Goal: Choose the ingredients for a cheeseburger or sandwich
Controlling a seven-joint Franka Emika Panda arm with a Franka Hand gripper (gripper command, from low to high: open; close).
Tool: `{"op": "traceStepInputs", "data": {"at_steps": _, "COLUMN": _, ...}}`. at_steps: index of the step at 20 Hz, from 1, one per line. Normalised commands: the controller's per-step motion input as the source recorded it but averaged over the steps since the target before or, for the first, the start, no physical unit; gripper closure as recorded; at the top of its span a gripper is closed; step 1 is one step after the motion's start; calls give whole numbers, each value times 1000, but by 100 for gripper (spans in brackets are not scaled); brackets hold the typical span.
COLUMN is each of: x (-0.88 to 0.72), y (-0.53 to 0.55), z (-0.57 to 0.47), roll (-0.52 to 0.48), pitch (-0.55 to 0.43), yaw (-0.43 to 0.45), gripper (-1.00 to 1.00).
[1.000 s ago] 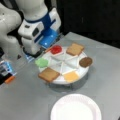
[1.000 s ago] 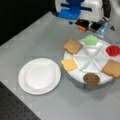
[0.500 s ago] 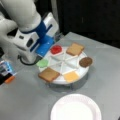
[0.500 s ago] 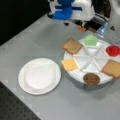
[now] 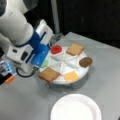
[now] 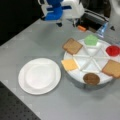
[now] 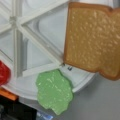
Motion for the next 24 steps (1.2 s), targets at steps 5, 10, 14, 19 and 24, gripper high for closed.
{"op": "traceStepInputs", "data": {"at_steps": 5, "x": 408, "y": -319, "z": 61, "roll": 492, "pitch": 289, "yaw": 178, "gripper": -100}}
{"op": "traceStepInputs", "data": {"at_steps": 10, "x": 346, "y": -353, "z": -48, "roll": 459, "pitch": 212, "yaw": 151, "gripper": -100}}
{"op": "traceStepInputs", "data": {"at_steps": 14, "x": 289, "y": -350, "z": -76, "roll": 393, "pitch": 179, "yaw": 148, "gripper": -100}}
{"op": "traceStepInputs", "data": {"at_steps": 19, "x": 269, "y": -322, "z": -72, "roll": 333, "pitch": 158, "yaw": 155, "gripper": -100}}
{"op": "traceStepInputs", "data": {"at_steps": 24, "x": 243, "y": -254, "z": -98, "roll": 378, "pitch": 167, "yaw": 93, "gripper": -100}}
